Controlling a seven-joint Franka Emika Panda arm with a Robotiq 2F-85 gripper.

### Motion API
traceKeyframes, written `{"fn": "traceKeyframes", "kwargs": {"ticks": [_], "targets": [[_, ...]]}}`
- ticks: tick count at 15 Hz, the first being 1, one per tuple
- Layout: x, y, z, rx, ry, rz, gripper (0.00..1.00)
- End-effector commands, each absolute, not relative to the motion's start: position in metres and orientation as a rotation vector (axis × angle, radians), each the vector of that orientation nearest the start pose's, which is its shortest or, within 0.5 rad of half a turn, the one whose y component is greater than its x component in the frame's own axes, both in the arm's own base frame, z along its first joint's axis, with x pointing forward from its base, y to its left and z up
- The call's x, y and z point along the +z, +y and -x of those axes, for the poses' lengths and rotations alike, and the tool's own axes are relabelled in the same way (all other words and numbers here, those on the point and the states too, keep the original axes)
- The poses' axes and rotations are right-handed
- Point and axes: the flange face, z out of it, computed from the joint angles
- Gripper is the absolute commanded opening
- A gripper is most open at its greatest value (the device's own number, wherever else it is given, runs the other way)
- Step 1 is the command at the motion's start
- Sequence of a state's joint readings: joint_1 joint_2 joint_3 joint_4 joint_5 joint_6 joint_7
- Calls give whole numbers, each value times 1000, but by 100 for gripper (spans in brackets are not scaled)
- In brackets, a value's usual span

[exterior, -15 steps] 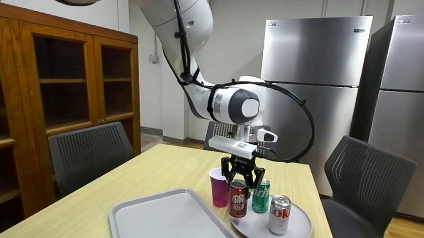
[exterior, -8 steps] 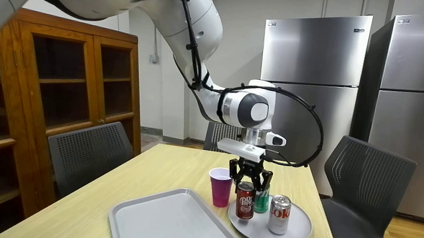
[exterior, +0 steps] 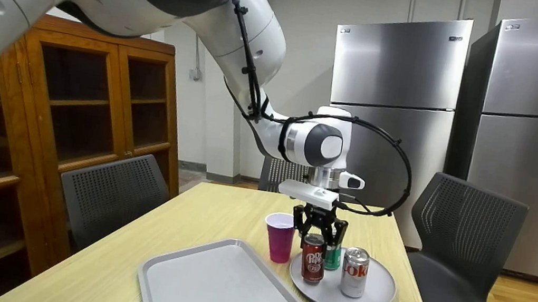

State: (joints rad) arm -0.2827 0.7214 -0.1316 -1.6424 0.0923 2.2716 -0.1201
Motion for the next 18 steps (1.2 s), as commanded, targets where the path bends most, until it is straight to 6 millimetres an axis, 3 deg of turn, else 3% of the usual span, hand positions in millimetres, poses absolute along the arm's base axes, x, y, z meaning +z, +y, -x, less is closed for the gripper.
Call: {"fn": "traceKeyframes", "kwargs": {"ticks": [1,3,4,5,7,14,18], "targets": [[194,-265,-632,147,545,3076,38],[192,-265,-632,151,543,3076,38],[191,-265,-631,158,540,3074,73],[191,-265,-631,152,542,3069,89],[194,-264,-632,146,533,3071,99],[210,-260,-624,136,530,3078,100],[235,-256,-619,74,507,3079,100]]}}
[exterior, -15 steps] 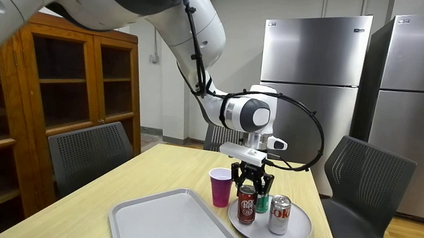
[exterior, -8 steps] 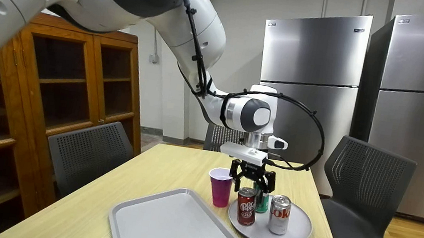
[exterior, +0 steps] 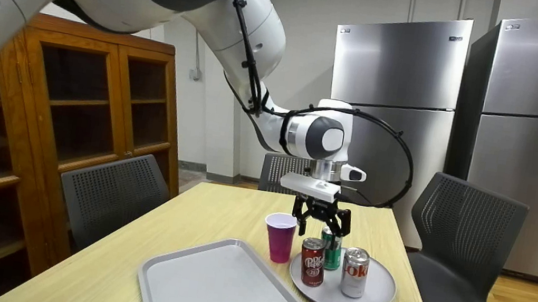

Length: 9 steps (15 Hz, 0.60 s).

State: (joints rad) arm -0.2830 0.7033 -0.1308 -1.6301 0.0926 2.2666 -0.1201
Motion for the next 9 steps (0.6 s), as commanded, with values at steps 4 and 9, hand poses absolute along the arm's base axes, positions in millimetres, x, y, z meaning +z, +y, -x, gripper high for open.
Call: {"fn": "traceKeyframes", "kwargs": {"ticks": [4,9], "targets": [[265,-246,-604,23,482,3094,100],[290,-223,-568,-24,400,3104,100]]}}
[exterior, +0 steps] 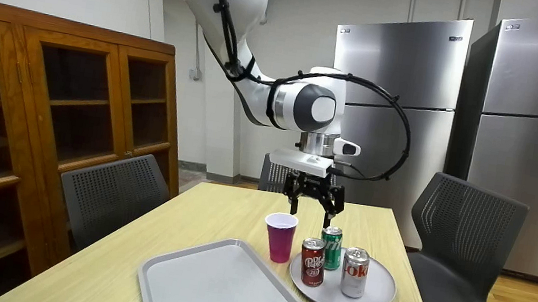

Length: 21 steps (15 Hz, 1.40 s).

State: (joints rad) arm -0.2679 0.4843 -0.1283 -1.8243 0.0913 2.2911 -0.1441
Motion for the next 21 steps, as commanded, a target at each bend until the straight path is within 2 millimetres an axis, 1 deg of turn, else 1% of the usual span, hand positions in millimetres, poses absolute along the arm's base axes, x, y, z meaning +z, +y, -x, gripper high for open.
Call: {"fn": "traceKeyframes", "kwargs": {"ticks": [1,5,12,16,19,20,21], "targets": [[294,-218,-559,-37,380,3106,100],[303,-192,-524,-53,223,3132,100],[317,-153,-460,-47,24,3177,100],[325,-140,-429,-31,-40,3207,100],[330,-134,-411,-22,-67,3218,100],[320,-141,-429,1,-45,3201,100],[322,-139,-424,-1,-53,3203,100]]}}
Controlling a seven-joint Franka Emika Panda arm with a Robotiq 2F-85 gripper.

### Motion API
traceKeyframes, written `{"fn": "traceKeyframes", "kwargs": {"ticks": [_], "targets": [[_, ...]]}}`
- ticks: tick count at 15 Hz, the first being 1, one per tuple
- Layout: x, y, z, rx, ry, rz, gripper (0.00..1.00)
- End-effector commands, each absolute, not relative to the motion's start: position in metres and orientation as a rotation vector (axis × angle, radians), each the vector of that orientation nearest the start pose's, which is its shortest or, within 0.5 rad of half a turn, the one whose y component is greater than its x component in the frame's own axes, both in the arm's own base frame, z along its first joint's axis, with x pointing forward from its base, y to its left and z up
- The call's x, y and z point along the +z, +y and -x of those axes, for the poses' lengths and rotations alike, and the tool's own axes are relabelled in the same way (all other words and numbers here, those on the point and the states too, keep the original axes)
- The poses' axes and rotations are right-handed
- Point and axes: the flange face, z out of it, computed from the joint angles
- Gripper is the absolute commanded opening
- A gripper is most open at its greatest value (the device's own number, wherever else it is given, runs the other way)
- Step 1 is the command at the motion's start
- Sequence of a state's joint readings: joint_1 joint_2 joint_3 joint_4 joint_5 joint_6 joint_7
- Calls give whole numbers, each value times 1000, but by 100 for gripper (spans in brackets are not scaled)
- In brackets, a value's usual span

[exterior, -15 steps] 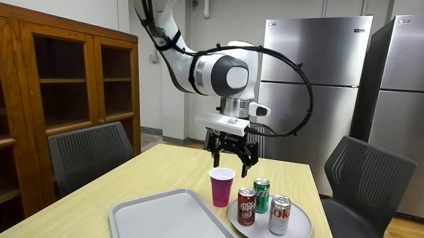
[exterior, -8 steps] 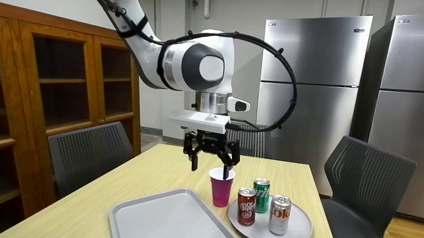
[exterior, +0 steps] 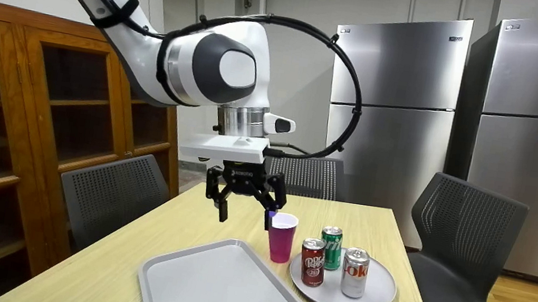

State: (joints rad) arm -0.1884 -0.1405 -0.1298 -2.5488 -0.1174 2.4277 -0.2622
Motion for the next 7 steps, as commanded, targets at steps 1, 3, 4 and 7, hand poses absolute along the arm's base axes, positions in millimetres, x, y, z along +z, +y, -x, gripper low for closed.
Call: {"fn": "traceKeyframes", "kwargs": {"ticks": [1,3,4,7], "targets": [[323,-138,-420,-5,-55,3204,100],[325,-137,-417,-10,-56,3203,100],[325,-137,-417,-10,-56,3203,100],[324,-137,-417,-9,-56,3203,100]]}}
